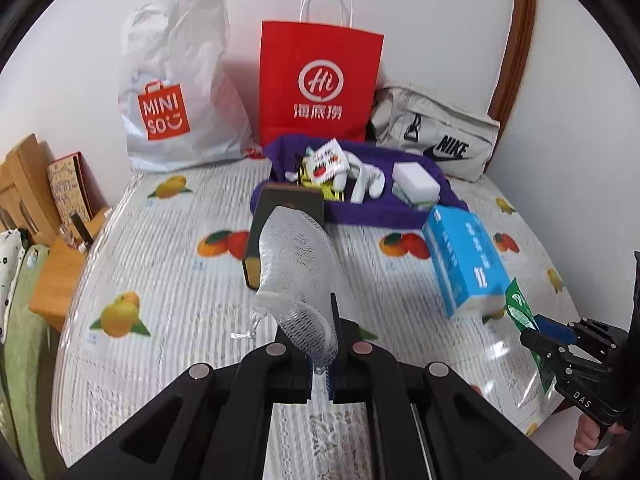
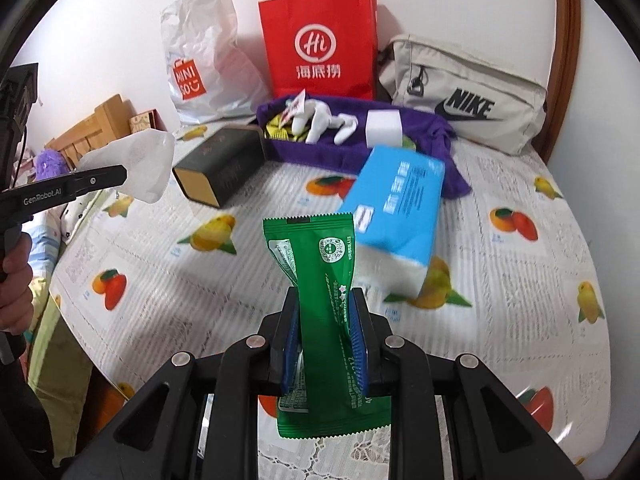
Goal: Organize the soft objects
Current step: 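Carry the mesh bag and green sachet over the purple towel with both tools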
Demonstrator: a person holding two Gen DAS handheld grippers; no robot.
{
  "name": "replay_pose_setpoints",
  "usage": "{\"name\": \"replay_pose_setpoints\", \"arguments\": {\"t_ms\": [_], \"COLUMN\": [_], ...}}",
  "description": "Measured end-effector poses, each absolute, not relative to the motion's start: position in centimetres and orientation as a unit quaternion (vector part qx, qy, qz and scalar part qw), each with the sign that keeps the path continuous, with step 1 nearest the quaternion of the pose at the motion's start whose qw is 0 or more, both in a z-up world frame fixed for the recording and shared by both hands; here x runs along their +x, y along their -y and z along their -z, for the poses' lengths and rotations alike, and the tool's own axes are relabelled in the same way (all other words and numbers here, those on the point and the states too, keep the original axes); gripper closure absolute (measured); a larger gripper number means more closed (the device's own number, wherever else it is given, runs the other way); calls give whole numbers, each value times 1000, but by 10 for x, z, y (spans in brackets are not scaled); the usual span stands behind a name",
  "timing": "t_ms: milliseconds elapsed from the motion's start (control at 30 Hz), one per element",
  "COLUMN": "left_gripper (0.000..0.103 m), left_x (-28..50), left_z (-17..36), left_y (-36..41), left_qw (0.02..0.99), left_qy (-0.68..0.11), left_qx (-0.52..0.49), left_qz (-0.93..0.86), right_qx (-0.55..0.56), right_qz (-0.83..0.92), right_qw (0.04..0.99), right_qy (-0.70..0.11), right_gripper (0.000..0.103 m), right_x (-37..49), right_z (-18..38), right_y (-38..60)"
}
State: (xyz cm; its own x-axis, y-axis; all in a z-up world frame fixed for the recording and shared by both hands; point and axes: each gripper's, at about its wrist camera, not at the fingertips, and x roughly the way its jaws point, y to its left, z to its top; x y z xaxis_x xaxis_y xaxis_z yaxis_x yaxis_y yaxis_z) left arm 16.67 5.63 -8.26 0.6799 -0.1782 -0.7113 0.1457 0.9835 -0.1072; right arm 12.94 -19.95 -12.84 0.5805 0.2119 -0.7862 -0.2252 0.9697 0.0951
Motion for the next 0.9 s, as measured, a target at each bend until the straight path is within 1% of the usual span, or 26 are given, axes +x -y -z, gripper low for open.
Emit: {"name": "replay_pose_setpoints", "arguments": {"t_ms": [267,533,900], "left_gripper": [98,98,98], "left_x": [198,243,311], "left_z": [64,59,59], "left_y": [-57,-52,-35], "left_qw": [920,916,912], "left_qy": [-382,-389,-397], "left_qx": [-26,-30,-10], "left_qz": [86,90,98], "right_qx": [2,-2,-7], "right_qz": [-114,-91,-65], "right_qw": [901,911,918], "right_qy": [-419,-402,-392], "right_gripper": [80,80,80], "right_x": [156,202,278], "right_z": [102,82,76], "right_y": [209,222,236]}}
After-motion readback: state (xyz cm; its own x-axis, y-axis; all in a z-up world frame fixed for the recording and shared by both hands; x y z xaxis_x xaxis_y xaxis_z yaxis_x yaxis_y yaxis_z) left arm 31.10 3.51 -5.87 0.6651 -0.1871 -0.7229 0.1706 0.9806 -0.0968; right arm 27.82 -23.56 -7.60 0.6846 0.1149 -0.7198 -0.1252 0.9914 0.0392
